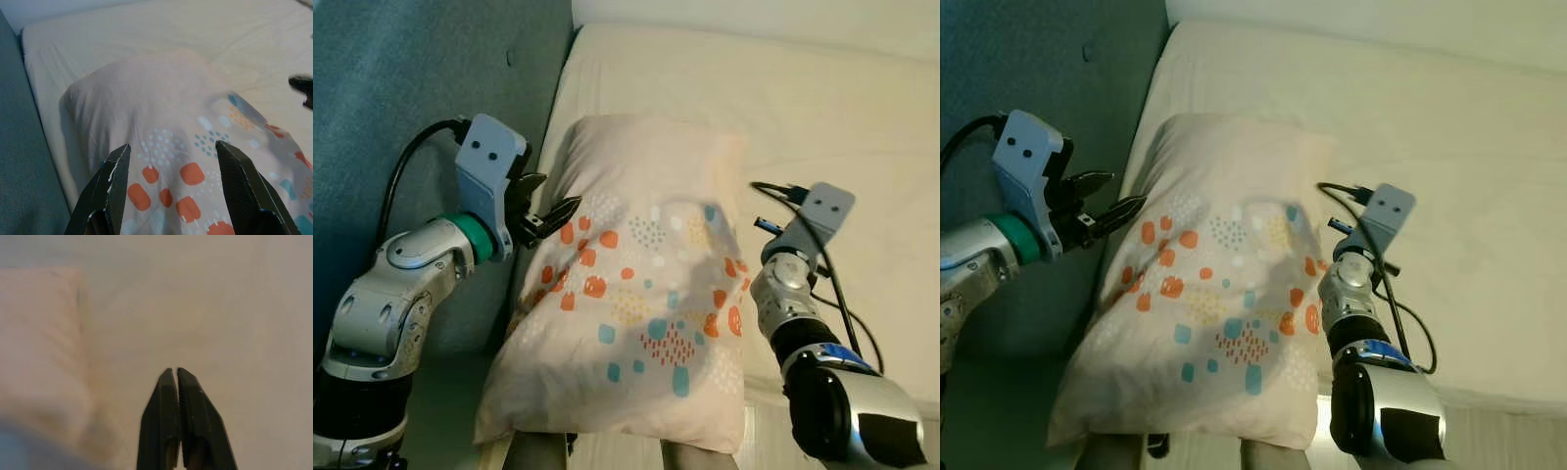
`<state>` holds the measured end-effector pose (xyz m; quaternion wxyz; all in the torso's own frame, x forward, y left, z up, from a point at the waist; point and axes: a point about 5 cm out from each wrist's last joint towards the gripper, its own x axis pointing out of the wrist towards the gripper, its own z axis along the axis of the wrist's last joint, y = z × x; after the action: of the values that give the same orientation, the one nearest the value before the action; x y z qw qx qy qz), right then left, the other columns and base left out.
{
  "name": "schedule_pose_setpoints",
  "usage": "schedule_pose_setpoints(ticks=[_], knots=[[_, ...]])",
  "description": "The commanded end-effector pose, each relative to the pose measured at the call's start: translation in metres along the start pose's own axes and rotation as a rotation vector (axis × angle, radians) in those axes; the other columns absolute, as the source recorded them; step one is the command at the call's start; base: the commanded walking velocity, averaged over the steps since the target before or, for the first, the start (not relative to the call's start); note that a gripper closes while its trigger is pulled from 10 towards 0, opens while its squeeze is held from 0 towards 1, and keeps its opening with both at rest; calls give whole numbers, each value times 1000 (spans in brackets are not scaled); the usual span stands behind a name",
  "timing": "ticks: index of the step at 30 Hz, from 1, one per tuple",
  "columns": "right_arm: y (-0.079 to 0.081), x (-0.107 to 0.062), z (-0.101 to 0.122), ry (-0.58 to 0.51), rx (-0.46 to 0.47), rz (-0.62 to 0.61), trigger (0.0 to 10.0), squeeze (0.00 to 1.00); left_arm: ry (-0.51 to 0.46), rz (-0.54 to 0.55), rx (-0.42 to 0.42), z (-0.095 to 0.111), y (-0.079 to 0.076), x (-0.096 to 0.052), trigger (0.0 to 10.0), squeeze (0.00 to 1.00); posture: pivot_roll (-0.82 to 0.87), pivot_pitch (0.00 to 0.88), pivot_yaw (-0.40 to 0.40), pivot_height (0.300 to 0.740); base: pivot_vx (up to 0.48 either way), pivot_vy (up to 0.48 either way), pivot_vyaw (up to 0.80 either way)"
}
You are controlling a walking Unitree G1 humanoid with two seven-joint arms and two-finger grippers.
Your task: Clean up the room
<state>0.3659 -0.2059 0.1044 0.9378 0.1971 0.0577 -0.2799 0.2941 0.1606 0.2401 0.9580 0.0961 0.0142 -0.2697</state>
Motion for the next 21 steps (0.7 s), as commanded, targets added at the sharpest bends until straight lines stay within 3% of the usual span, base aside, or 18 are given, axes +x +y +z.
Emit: schedule_pose_setpoints(ticks=[1, 3, 6, 9, 11, 12, 13, 17, 21], knots=[[-2, -5, -22, 137, 152, 39, 10000, 0, 23, -3, -18, -7, 0, 0, 10000, 0, 114, 323, 50, 740, 0, 0, 0], [1, -6, -24, 160, 194, 73, 10000, 0, 23, -3, -18, -7, 0, -1, 10000, 0, 114, 323, 50, 740, 0, 0, 0], [18, -10, -28, 186, 84, 210, 10000, 0, 23, 0, -15, -6, 1, -1, 10000, 0, 120, 322, 48, 740, 0, 0, 0], [9, -9, -30, 178, -94, 121, 10000, 0, 20, 0, -17, -5, 1, -1, 10000, 0, 120, 322, 48, 740, 0, 0, 0], [-16, -6, -34, 214, -69, -73, 10000, 0, 23, -1, -19, -6, 0, -2, 10000, 0, 118, 323, 44, 740, 0, 0, 0], [-16, -6, -34, 214, -69, -73, 10000, 0, 23, -1, -19, -6, 0, -2, 10000, 0, 118, 323, 44, 740, 0, 0, 0], [-31, -4, -33, 208, -63, -174, 10000, 0, 28, -6, -21, -8, -2, -2, 10000, 0, 124, 324, 49, 740, 0, 0, 0], [-34, -2, -30, 207, -74, -183, 10000, 0, 31, -10, -21, -9, -3, -2, 10000, 0, 125, 321, 51, 740, 0, 0, 0], [-27, 4, -22, 302, 67, -139, 10000, 0, 30, -9, -18, -5, -1, -2, 10000, 0, 141, 317, 53, 740, 0, 0, 0]])
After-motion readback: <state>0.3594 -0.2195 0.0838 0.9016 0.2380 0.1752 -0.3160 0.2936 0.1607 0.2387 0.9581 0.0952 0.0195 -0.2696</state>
